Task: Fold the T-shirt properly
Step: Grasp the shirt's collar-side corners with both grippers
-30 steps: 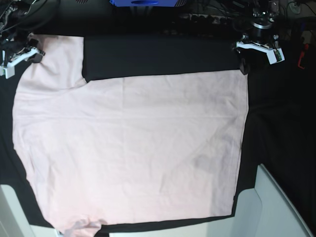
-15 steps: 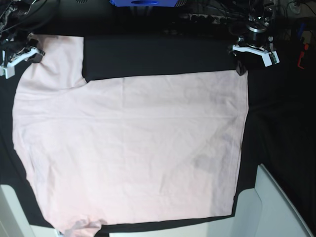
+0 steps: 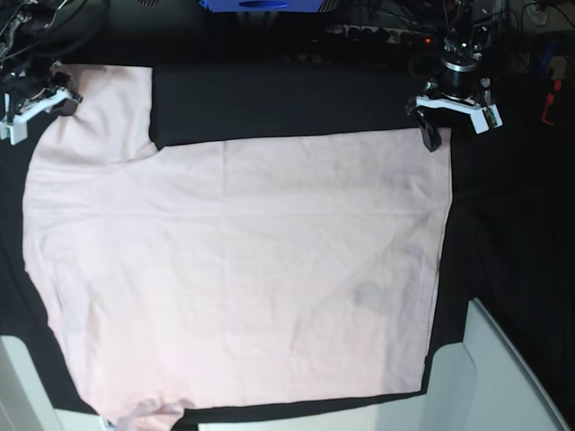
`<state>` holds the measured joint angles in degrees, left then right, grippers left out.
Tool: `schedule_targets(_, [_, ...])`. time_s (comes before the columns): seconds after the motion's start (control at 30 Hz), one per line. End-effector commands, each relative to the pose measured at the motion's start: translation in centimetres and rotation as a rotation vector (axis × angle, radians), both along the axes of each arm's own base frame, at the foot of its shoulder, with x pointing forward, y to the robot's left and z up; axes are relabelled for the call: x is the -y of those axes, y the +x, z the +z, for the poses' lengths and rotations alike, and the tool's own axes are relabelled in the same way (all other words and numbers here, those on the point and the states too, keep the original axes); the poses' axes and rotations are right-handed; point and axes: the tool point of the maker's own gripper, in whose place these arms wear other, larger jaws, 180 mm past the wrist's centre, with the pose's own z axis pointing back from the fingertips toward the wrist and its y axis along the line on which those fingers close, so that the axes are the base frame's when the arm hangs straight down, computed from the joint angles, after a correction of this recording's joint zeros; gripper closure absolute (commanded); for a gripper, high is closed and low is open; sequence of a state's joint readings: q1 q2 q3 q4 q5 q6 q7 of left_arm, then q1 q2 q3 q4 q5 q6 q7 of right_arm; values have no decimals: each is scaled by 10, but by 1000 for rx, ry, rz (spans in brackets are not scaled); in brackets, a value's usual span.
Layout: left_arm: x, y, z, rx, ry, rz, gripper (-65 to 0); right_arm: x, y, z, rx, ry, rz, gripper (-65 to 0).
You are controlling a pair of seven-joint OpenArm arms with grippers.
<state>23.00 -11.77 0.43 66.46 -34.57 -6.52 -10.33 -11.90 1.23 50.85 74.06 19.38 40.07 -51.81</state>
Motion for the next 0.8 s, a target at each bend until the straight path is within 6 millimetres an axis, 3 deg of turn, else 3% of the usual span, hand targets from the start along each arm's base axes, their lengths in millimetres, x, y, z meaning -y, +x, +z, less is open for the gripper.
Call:
schedule_targets(0.0, [10,6,0,0,-19,-28,-438,0,-5,-2,-33,-7,17,0])
schedule_targets(0.17, [25,10,-6,-8,-40,-54,-437,0,-5,-2,-33,-7,17,0])
schedule_targets(0.37, [25,12,-6,-4,-41,-53,-420,1,-5,-2,-33,-9,17,0])
schedule_targets(0.43, [25,12,-6,-4,-41,-53,-341,1,-5,-2,-33,-9,17,0])
schedule_targets(0.6, [21,5,-18,-40,-42,-37,-7,1,-5,-2,-34,-10,18,0])
schedule_targets(0.77, [18,1,-19,-46,-41,-30,0,2,-6,-1,-34,-14,19,0])
